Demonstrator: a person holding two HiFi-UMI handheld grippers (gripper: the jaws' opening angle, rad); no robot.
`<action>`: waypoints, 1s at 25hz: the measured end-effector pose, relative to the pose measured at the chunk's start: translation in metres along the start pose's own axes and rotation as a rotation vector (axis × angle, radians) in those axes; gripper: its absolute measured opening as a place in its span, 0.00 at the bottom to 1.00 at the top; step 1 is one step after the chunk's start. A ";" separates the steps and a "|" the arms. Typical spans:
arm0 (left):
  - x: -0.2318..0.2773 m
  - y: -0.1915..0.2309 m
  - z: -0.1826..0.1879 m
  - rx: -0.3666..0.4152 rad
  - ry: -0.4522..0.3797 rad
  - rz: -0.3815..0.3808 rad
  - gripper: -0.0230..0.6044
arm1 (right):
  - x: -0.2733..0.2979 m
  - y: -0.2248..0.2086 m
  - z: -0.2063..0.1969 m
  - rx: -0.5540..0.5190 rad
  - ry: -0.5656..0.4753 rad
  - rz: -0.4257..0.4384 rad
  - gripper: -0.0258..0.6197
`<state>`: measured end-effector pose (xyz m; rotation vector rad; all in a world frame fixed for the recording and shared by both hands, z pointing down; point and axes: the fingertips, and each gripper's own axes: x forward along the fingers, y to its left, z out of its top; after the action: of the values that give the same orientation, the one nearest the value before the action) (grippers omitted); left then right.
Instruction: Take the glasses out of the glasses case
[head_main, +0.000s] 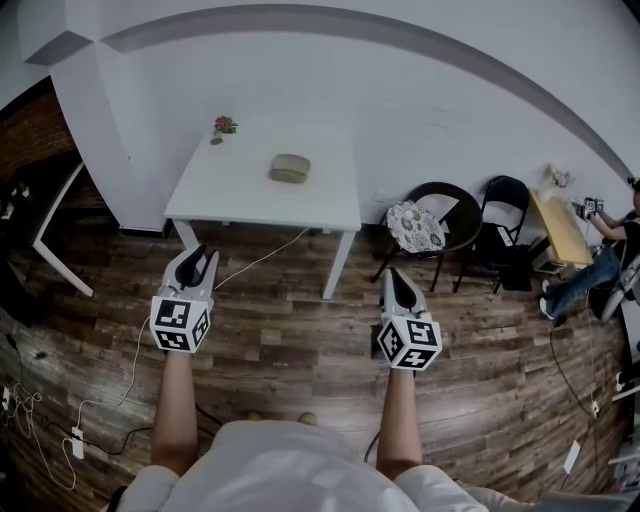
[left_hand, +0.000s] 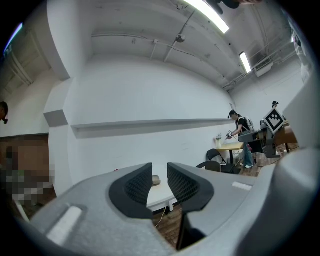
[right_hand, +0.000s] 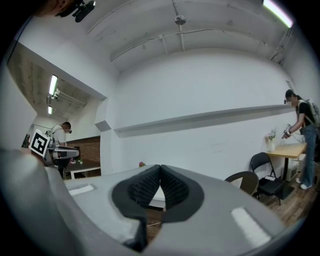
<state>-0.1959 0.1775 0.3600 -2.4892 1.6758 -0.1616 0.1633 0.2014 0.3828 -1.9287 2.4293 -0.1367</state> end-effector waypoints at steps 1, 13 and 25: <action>0.002 -0.003 0.001 0.001 0.000 0.003 0.20 | 0.000 -0.004 0.000 0.000 -0.001 0.002 0.04; 0.030 -0.048 0.007 0.019 -0.001 0.041 0.20 | 0.015 -0.055 0.003 -0.011 -0.002 0.053 0.04; 0.069 -0.041 -0.011 0.008 0.028 0.053 0.20 | 0.060 -0.074 -0.011 0.000 0.017 0.068 0.04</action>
<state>-0.1340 0.1278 0.3785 -2.4453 1.7459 -0.1983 0.2204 0.1273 0.4020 -1.8495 2.5022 -0.1509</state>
